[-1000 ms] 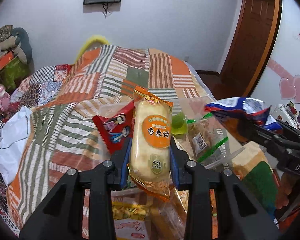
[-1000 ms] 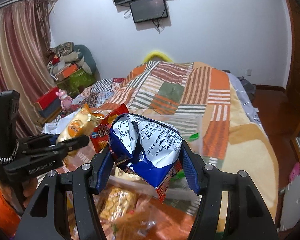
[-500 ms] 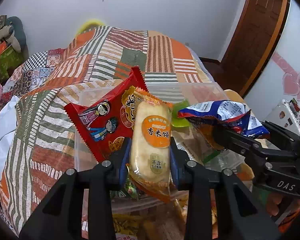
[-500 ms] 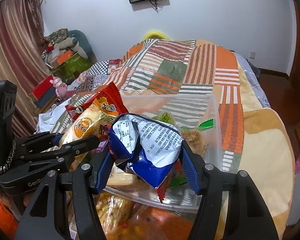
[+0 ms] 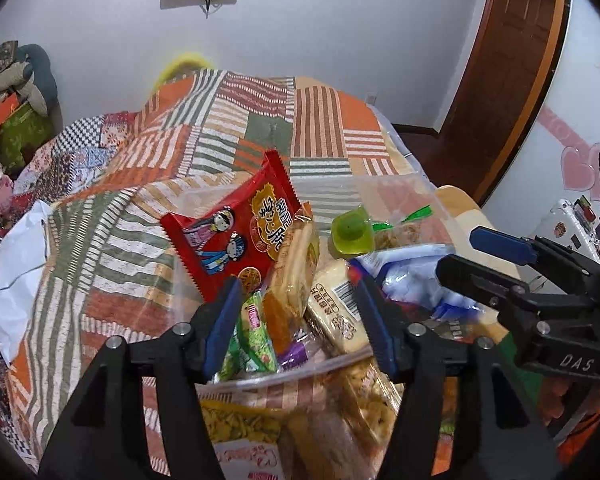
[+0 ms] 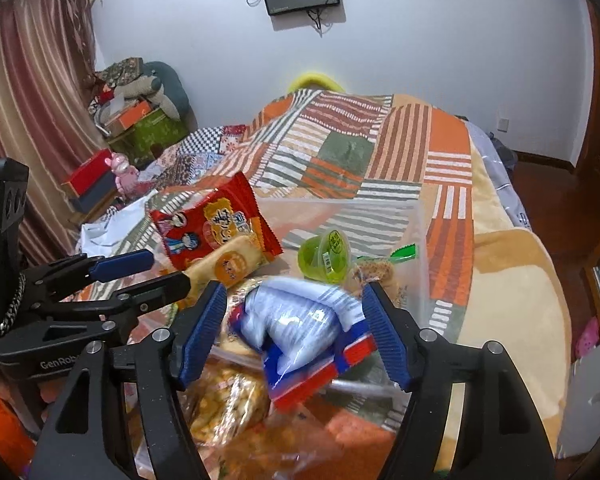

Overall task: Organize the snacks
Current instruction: 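Lower the bun pack into the box with left tool while right drops the blue-white packet, then reach left tool to the yellow-white chip bag while right reaches the orange snack bag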

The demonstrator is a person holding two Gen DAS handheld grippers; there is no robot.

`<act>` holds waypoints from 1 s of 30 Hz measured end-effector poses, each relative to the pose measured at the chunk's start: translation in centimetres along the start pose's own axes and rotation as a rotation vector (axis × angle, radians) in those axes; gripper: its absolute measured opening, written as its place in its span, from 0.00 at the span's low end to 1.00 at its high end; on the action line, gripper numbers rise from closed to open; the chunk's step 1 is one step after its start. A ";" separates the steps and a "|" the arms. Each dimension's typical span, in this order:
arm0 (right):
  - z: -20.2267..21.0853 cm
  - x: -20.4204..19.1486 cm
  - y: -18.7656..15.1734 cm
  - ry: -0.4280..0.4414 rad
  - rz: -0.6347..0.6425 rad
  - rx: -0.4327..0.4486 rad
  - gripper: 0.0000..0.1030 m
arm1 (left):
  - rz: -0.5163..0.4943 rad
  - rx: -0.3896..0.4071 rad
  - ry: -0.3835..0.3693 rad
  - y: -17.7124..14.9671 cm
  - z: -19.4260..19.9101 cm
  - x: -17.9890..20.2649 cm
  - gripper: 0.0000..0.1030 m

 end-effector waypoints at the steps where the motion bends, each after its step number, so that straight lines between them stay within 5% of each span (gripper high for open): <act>1: 0.3 0.0 0.1 0.002 0.000 0.003 0.65 | -0.004 0.006 0.001 0.0 0.5 0.1 0.62; 14: 3.9 -0.5 -2.2 0.012 -0.013 0.001 0.75 | -0.036 -0.016 0.031 -2.2 5.2 -1.4 0.78; 30: 1.4 -0.3 -8.5 0.054 -0.105 -0.177 0.75 | 0.024 -0.223 0.082 -10.5 2.3 -4.8 0.79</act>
Point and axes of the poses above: each gripper's, at about its wrist camera, not at the fingertips, and z roughly against the way its jaws point, x to its right, y to its top, the point moved 3 cm from there along -z, roughly the way its jaws point, and after that the axes turned 10 degrees about x, right-handed, at the moved point
